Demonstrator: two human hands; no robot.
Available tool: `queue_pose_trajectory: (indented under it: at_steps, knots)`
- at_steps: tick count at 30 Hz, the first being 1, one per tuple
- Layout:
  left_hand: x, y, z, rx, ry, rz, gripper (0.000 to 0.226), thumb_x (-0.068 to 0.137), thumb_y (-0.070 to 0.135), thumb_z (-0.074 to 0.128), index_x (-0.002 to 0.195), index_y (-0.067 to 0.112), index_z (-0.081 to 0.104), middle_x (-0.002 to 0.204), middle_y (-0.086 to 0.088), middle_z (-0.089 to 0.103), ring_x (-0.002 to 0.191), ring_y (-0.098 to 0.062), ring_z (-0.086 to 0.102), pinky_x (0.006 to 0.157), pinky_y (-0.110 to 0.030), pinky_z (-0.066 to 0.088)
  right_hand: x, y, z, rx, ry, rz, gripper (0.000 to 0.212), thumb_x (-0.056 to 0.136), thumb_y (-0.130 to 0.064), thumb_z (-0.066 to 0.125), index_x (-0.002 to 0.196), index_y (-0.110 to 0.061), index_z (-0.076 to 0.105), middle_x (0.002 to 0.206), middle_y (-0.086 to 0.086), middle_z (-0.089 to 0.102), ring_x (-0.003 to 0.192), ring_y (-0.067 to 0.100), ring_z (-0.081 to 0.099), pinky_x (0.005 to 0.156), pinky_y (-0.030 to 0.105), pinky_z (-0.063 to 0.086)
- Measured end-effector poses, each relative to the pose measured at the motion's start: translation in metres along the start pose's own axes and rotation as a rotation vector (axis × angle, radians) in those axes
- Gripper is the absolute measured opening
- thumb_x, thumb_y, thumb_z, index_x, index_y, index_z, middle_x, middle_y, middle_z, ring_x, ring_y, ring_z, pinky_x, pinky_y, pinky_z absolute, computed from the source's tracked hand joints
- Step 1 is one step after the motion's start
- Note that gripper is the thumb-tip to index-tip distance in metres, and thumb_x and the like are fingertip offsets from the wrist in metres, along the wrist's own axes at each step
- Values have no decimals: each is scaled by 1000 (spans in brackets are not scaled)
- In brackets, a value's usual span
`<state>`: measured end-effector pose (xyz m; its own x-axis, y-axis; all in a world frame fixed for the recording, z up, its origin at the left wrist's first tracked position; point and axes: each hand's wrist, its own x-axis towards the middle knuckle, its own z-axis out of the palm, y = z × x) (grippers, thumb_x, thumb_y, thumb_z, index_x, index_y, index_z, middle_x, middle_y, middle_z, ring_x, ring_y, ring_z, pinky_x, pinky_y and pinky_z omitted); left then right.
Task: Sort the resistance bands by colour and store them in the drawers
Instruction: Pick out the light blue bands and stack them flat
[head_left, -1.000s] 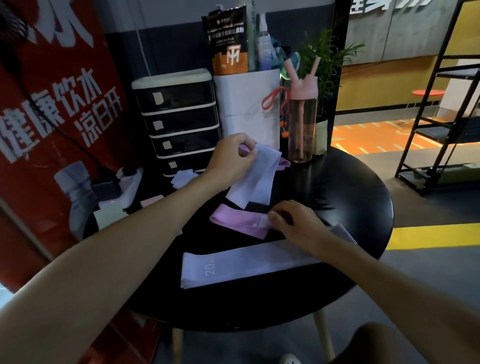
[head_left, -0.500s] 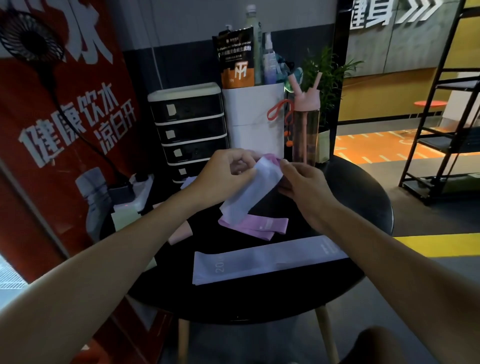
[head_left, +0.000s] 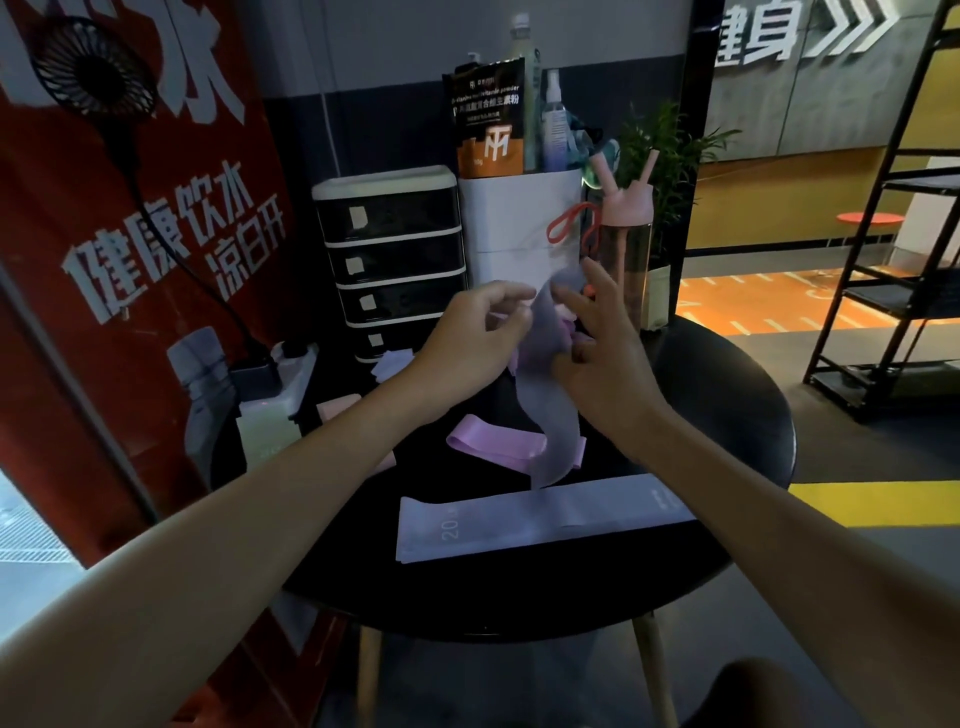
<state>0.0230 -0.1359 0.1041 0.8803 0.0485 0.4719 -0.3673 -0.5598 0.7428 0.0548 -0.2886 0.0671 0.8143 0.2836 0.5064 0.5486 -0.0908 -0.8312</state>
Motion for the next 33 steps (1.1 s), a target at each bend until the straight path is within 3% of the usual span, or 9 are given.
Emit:
queue_pose_trajectory:
  at_steps: [3,7,11,13,16,20,23,26,33]
  knots:
    - [1,0,3,-122,42,-109,34,101,21,57,132,8,59,111,-9,71,100,-20,70,90,-43,58,-7,-6,7,-33,-75,-49,77,86,10,56,150,-20,27,134,-13,52,99,-14,58,79,6,45]
    - [-3,0,1,-240,88,-157,26,96,23,66,116,6,69,98,-11,76,92,-24,74,88,-47,59,-11,-15,13,-8,-115,-97,48,91,2,49,131,-24,54,111,-6,67,95,21,65,83,30,56]
    - [-4,-7,-4,-338,199,-196,20,99,15,61,103,0,72,95,-19,75,93,-33,73,86,-47,60,-12,-22,12,148,-116,-63,42,97,8,41,125,-18,57,117,-14,62,104,-10,59,91,13,48]
    - [-3,-7,-7,-385,250,-217,18,99,11,58,101,-1,72,97,-27,73,92,-40,72,83,-48,60,-11,-20,13,231,-16,-11,37,96,7,42,118,-15,62,118,-2,65,94,0,64,87,21,54]
    - [-2,0,-12,-402,265,-226,18,100,7,56,105,-5,67,101,-33,69,84,-37,67,80,-45,59,-9,-16,15,264,90,48,25,97,0,49,110,-18,60,113,5,65,72,-1,61,65,13,51]
    - [-5,11,-15,-450,183,-199,16,102,4,51,103,-6,64,98,-28,70,84,-31,70,71,-37,62,-5,-17,16,248,25,139,17,99,-15,53,114,-22,56,105,-12,61,84,-10,60,75,5,48]
    - [-7,15,-14,-484,152,-210,16,101,4,51,93,1,64,89,-18,71,80,-27,71,70,-34,61,-3,-19,16,244,16,169,12,98,-18,56,105,-13,64,99,5,70,95,12,68,88,30,56]
    - [-6,16,-15,-465,161,-236,11,99,13,60,94,6,67,88,-14,72,79,-27,70,73,-38,61,-1,-21,14,154,24,162,20,96,-19,60,105,-1,62,101,23,66,97,39,63,86,54,53]
    - [-1,8,-25,-494,345,-286,18,97,10,62,107,-5,64,103,-22,71,95,-32,72,79,-41,62,-5,-25,9,153,-134,138,20,96,-17,59,108,-3,66,99,16,71,88,29,66,84,43,55]
